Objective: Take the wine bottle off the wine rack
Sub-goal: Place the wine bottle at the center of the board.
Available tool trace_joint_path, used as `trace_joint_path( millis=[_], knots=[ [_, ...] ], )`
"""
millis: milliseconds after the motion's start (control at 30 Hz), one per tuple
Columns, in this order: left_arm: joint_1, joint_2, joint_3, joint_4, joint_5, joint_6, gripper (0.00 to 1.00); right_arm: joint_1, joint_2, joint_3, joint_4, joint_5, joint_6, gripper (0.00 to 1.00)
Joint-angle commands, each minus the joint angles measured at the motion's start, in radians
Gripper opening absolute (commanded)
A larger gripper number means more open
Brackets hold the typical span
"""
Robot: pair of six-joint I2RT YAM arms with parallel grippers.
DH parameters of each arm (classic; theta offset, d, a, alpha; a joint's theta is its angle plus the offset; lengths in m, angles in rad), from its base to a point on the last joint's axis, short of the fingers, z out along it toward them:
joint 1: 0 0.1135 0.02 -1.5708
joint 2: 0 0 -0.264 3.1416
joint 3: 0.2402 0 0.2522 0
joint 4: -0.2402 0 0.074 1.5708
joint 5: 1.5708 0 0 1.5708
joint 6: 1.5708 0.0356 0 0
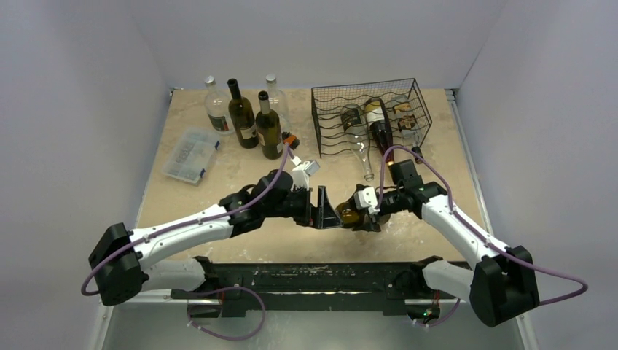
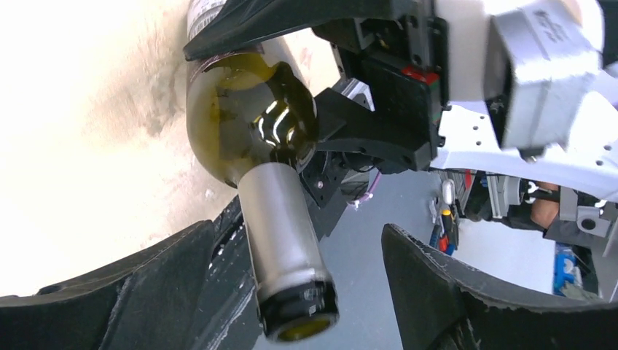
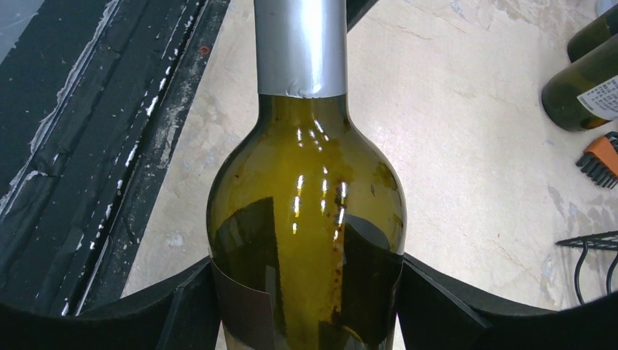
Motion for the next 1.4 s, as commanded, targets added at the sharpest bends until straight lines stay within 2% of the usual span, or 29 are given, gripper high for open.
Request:
trace_joint_path(
  millis=[0,233,400,533,667,967,1100,1367],
  knots=[
    [0.004,-0.108,-0.073,0.204,-0.063,0.118,0.85,-0.020,-0.020,0.062,-0.006,-0.088,0.012,0.33],
    [-0.004,-0.243,-0.254,0.505,-0.090,0.281,0.90,-0.030,-0.016,0.071,-0.001,-0.099,0.053,0.33],
    [-0.005,-0.288,-0.338,0.612,-0.086,0.388,0.97,-0.037,-0.014,0.075,0.006,-0.107,0.075,0.32],
    [-0.005,-0.320,-0.441,0.759,-0.158,0.393,1.00,-0.042,-0.010,0.078,0.010,-0.112,0.093,0.32],
    [-0.005,-0.323,-0.498,0.877,-0.128,0.437,1.00,-0.050,-0.007,0.080,0.012,-0.121,0.110,0.32],
    [-0.032,-0.209,-0.500,1.050,-0.093,0.651,1.00,-0.053,0.004,0.082,0.013,-0.134,0.121,0.31],
    [-0.039,-0.131,-0.451,1.070,-0.076,0.687,0.98,-0.056,0.007,0.081,0.011,-0.140,0.121,0.31],
    [-0.065,0.009,-0.450,1.303,-0.102,0.734,0.97,-0.059,0.013,0.081,0.010,-0.144,0.121,0.31]
  ],
)
